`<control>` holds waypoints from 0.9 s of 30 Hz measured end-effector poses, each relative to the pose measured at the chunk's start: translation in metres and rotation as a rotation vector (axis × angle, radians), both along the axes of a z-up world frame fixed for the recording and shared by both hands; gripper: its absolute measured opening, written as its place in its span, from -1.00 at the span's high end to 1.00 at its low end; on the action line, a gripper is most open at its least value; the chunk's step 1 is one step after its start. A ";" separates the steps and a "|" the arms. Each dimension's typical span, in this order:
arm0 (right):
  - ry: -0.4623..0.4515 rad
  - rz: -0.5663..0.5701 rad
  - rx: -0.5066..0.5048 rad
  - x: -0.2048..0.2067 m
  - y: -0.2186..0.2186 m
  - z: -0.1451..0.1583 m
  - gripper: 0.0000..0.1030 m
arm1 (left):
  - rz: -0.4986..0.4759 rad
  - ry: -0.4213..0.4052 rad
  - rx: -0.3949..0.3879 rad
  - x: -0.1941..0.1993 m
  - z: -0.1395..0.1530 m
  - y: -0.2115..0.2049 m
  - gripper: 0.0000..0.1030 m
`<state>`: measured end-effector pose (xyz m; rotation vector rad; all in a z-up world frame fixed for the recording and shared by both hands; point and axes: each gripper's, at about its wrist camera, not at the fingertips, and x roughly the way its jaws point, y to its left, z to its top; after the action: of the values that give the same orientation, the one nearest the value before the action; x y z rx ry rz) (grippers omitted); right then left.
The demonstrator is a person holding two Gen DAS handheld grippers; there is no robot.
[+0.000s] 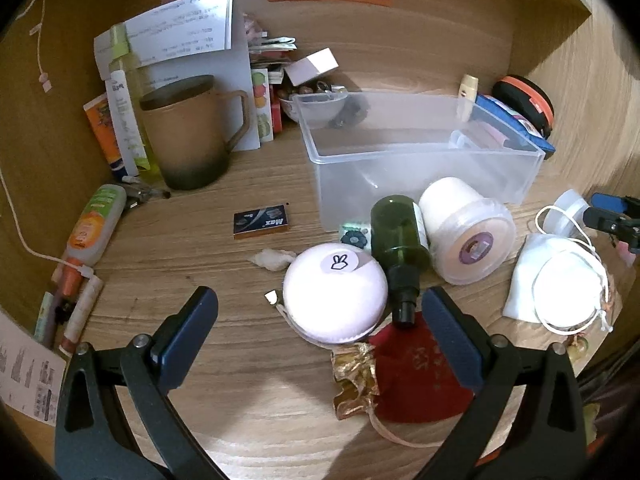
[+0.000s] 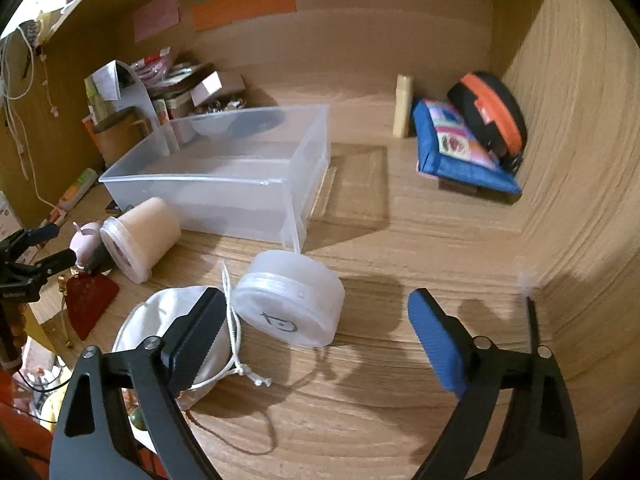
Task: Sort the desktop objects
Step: 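Reach the right gripper toward the white lidded cup and grasp it, then grasp the pink round container with the left gripper while the right gripper lifts the white cup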
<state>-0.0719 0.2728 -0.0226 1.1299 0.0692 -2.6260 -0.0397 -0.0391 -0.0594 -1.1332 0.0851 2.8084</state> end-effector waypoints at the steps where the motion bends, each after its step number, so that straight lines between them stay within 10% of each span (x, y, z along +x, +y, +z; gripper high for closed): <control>1: -0.008 0.003 -0.009 -0.002 0.000 -0.002 -0.76 | -0.003 -0.004 0.004 -0.002 -0.001 0.001 -1.00; 19: -0.096 0.044 -0.024 -0.036 -0.008 -0.028 -0.55 | 0.001 -0.054 0.027 -0.025 -0.015 -0.006 -0.67; 27: -0.138 0.038 -0.039 -0.042 -0.006 -0.037 0.06 | -0.003 -0.077 0.032 -0.037 -0.023 -0.003 -0.41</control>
<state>-0.1141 0.2670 -0.0598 1.2797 0.0113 -2.4977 -0.0769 -0.0418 -0.0828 -1.2310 0.0353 2.7503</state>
